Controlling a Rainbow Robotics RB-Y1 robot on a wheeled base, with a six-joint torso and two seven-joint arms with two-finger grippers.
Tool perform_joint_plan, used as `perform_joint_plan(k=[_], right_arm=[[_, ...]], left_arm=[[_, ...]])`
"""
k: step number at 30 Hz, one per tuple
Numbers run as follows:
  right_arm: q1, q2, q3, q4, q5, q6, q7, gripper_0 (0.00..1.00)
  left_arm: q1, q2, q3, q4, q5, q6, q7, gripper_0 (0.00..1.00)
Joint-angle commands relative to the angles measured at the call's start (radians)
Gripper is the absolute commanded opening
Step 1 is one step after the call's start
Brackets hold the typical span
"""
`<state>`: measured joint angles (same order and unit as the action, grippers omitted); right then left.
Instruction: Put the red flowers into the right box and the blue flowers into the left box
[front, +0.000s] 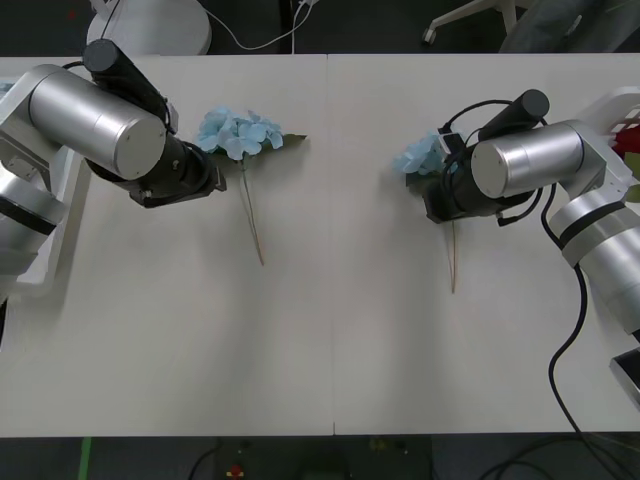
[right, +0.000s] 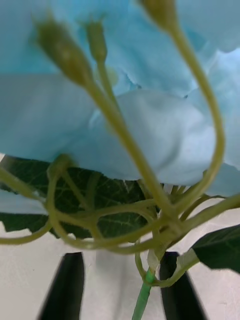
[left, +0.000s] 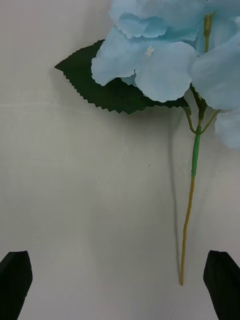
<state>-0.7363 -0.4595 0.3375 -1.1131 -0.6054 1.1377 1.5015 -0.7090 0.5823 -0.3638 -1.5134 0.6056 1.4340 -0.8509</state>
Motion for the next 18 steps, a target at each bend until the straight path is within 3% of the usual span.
perform_joint_plan(k=[1,9,18], right_arm=[[-0.049,0.027,-0.02,0.004,0.009,-0.016,-0.004,0.0],[-0.052,0.012,-0.02,0.004,-0.02,-0.012,0.0,0.0],[-0.094,-0.07,-0.028,-0.021,-0.188,0.06,0.042,0.0]], left_arm=[[-0.118,-0.073,-0.055,0.11,-0.052,0.017,0.052,1.0],[-0.19,-0.154,-0.112,0.292,-0.119,-0.089,0.041,1.0],[-0.191,-0.162,-0.21,0.314,-0.168,-0.124,0.044,1.0]])
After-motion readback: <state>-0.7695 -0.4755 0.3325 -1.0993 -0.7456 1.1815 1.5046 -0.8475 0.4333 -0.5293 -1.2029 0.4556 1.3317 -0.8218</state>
